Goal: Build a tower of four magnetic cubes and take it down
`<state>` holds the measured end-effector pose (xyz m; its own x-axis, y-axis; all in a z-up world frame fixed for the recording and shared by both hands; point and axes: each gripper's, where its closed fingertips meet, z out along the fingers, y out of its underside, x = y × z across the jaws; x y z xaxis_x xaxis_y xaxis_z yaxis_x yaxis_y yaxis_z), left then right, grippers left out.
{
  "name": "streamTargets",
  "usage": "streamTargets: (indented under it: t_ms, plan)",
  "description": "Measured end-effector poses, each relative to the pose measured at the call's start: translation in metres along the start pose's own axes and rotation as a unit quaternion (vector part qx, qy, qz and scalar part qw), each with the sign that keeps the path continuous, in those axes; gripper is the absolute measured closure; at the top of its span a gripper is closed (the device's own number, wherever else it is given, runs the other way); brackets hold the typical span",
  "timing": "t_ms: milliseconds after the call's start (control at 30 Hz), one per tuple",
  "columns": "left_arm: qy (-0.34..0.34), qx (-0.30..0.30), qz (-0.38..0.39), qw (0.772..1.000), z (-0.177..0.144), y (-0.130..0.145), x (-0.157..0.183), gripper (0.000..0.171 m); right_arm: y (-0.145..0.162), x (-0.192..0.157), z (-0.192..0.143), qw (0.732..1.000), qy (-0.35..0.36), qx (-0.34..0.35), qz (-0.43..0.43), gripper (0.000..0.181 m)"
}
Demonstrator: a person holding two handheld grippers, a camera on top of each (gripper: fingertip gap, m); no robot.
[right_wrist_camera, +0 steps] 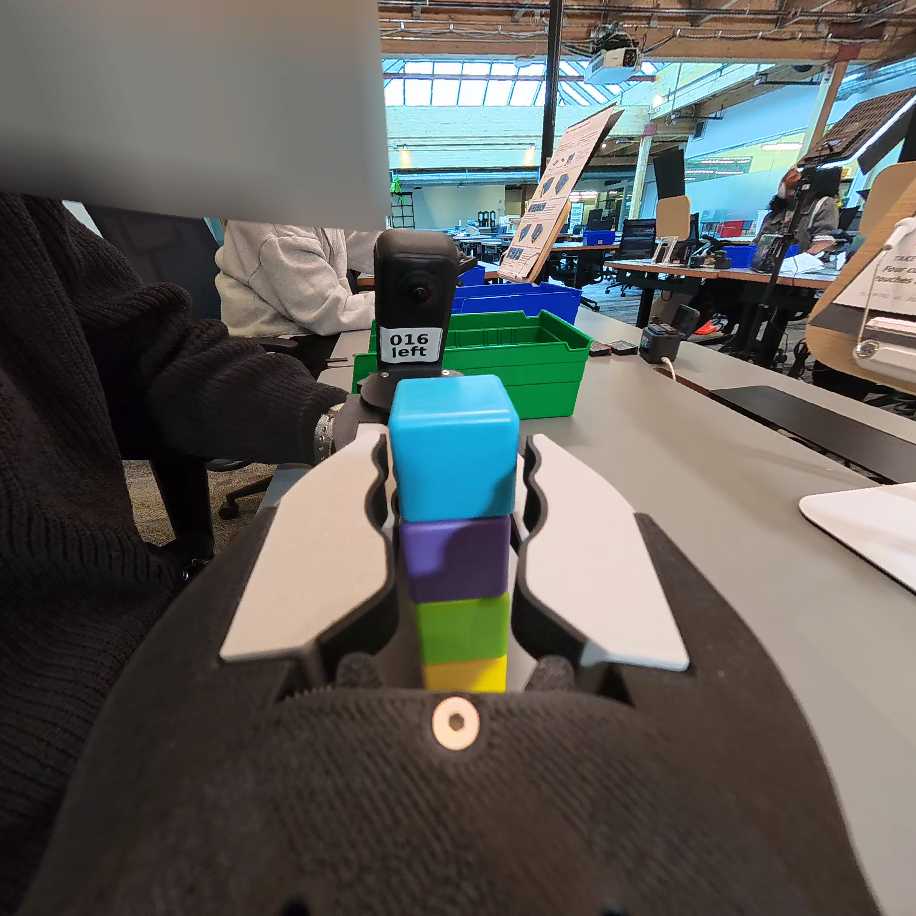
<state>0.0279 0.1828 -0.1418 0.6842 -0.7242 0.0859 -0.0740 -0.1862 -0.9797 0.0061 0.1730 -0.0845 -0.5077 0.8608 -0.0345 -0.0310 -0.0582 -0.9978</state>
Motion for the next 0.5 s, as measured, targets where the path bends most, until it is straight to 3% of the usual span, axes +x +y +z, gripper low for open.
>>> streamTargets:
  t_ms: [500]
  plan:
    - [-0.004, 0.007, -0.004, 1.000, 0.0003, -0.0028, -0.0009, 0.120, 0.0008, 0.0000, 0.0013, 1.000, 0.000, 0.003, 0.006, 0.130]
